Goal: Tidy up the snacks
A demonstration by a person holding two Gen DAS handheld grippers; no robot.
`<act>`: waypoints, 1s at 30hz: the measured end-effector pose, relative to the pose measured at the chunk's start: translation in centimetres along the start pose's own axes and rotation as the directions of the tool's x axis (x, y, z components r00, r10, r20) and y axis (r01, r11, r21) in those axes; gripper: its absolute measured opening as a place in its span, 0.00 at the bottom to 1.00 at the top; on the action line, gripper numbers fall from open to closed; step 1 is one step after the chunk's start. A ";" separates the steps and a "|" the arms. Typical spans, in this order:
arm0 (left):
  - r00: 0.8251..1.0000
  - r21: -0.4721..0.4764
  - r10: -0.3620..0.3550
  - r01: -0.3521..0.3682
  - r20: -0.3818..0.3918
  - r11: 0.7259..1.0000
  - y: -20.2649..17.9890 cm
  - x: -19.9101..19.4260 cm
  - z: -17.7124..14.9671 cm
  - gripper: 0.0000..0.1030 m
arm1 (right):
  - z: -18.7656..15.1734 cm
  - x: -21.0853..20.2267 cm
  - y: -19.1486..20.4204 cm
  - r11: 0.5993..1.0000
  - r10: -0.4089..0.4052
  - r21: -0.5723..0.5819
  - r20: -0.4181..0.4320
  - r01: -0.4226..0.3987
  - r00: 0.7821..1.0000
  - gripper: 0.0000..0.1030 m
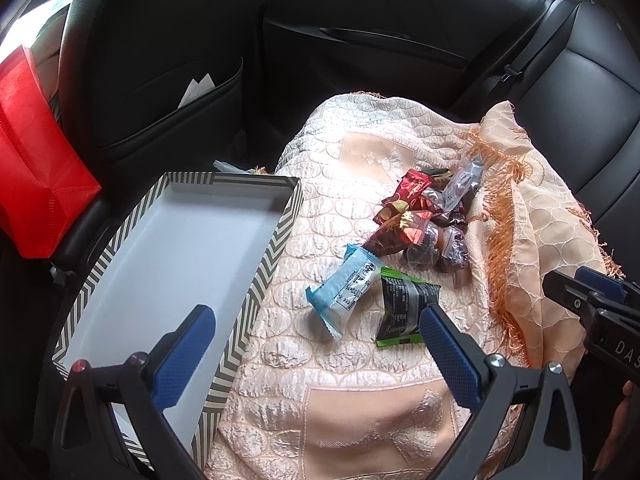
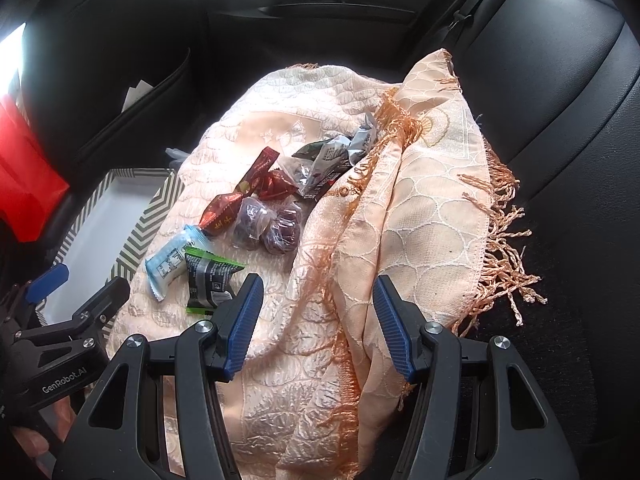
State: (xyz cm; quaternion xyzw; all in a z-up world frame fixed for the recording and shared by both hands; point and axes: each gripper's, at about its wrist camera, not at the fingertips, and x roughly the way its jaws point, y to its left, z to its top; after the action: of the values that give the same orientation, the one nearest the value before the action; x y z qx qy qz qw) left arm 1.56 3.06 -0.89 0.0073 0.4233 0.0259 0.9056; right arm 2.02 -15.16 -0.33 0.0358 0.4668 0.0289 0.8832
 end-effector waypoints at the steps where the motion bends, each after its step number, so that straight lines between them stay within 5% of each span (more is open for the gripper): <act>1: 1.000 0.000 0.000 0.000 -0.001 1.000 -0.1 0.1 0.0 1.00 | 0.0 0.0 0.0 1.000 0.000 -0.001 -0.001 0.000 1.000 0.55; 22: 1.000 0.038 -0.010 0.011 -0.013 0.999 0.2 0.4 0.4 1.00 | -0.2 0.6 0.2 1.000 0.026 -0.014 -0.021 -0.027 0.999 0.56; 25: 1.000 0.051 -0.017 0.018 -0.026 0.999 1.1 0.6 1.2 1.00 | 0.0 1.1 0.5 0.998 0.056 -0.022 -0.035 -0.056 0.998 0.65; 30: 0.997 0.029 -0.050 0.052 -0.057 0.998 2.1 1.5 2.7 1.00 | 0.2 2.7 1.7 0.994 0.091 -0.046 -0.074 -0.095 0.993 0.65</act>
State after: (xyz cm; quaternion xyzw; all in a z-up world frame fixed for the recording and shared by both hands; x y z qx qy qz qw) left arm 4.51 5.28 -0.19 0.0098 0.4490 -0.0036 0.8935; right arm 3.64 -13.29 -2.27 0.0344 0.4952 0.0828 0.8641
